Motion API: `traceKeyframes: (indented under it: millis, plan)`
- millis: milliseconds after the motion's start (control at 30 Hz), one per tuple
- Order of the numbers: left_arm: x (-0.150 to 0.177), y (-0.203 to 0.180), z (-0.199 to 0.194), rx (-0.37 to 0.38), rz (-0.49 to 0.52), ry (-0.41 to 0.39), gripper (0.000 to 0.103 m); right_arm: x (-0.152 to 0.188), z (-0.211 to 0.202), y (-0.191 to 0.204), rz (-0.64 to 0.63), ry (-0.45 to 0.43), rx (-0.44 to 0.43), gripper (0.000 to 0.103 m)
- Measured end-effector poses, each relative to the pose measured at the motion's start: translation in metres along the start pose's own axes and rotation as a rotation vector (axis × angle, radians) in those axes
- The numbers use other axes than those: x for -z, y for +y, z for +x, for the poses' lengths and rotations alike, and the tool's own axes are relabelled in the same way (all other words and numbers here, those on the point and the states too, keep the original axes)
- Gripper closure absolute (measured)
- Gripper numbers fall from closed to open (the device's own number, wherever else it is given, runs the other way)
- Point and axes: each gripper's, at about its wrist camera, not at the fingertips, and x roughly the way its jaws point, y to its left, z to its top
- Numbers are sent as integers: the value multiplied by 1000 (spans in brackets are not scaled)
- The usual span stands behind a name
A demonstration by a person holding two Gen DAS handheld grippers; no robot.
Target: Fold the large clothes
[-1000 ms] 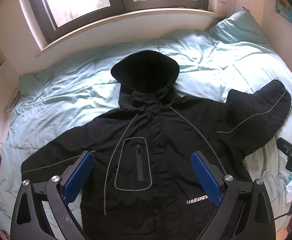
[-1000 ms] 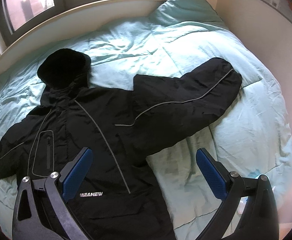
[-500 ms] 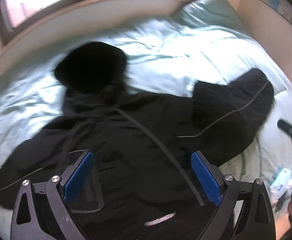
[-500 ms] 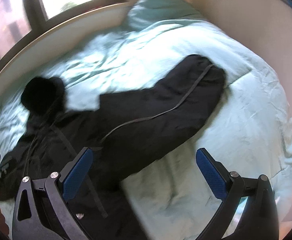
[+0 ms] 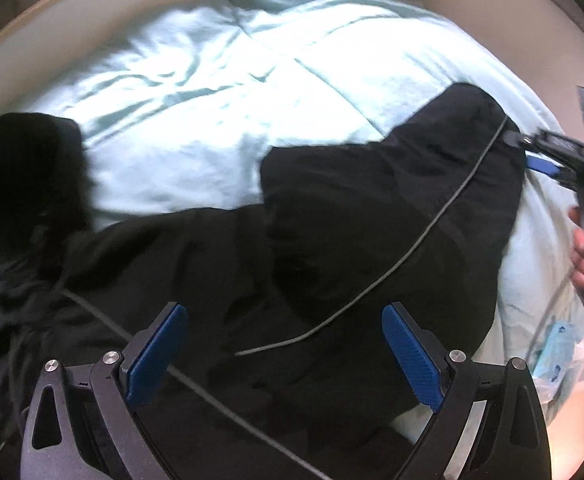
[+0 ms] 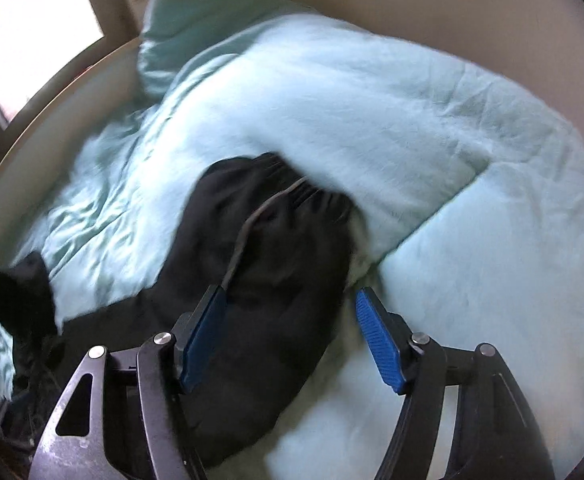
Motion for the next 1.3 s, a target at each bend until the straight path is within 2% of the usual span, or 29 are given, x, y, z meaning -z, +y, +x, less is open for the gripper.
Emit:
traceKeyframes:
  millis: [100,133,167,233,267,333,433,500,533,600,667,733,833,933,967,1067,1200,1300]
  plan:
    - [-4,-5,11,9,7,12,5,-8,24,-3,7,24,-35,29]
    - [-5,-7,14,9,13,11,5,-9,26,2,-19,16,-36,32]
    - [-6,-8,17,10,20,12,5,-8,26,8,-47,12,-47,52]
    - [-8,-10,23,14,31,20,8,-4,18,16,-99,4,-54,71]
    - [-7,-9,25,29,29,21,9,-1,8,20,-123,-17,-67,88]
    - [-7,-9,26,70,21,17,12,5,-16,20,-117,-51,-117,90]
    - [-7,-16,28,150,26,9,14,9,-69,-1,-103,-181,-12,90]
    - [-6,-23,36,182,27,19,14,12,-83,-23,-46,-196,-16,90]
    - [-6,-26,47,172,28,42,14,14,-82,-34,-18,-183,-28,90]
    - [-4,-30,85,112,17,129,14,20,-62,-44,-13,-122,17,90]
    - [0,-27,114,87,-4,194,14,23,-41,-50,10,-63,7,90]
    - [2,-25,119,83,-6,189,14,23,-24,-52,36,-20,4,90]
    - [1,-13,86,130,-36,127,14,24,-40,-41,-11,-37,-70,90]
    - [4,8,41,125,-51,43,14,30,-74,-2,-104,-77,-213,91]
    - [8,20,20,113,-66,9,14,36,-85,21,-145,-77,-285,91]
    - [23,57,-26,82,-123,-54,14,59,-98,86,-261,-55,-401,91]
    - [59,110,-76,3,-202,-103,14,108,-89,178,-411,19,-473,91]
    - [97,145,-106,-83,-270,-110,14,162,-72,250,-518,114,-524,91]
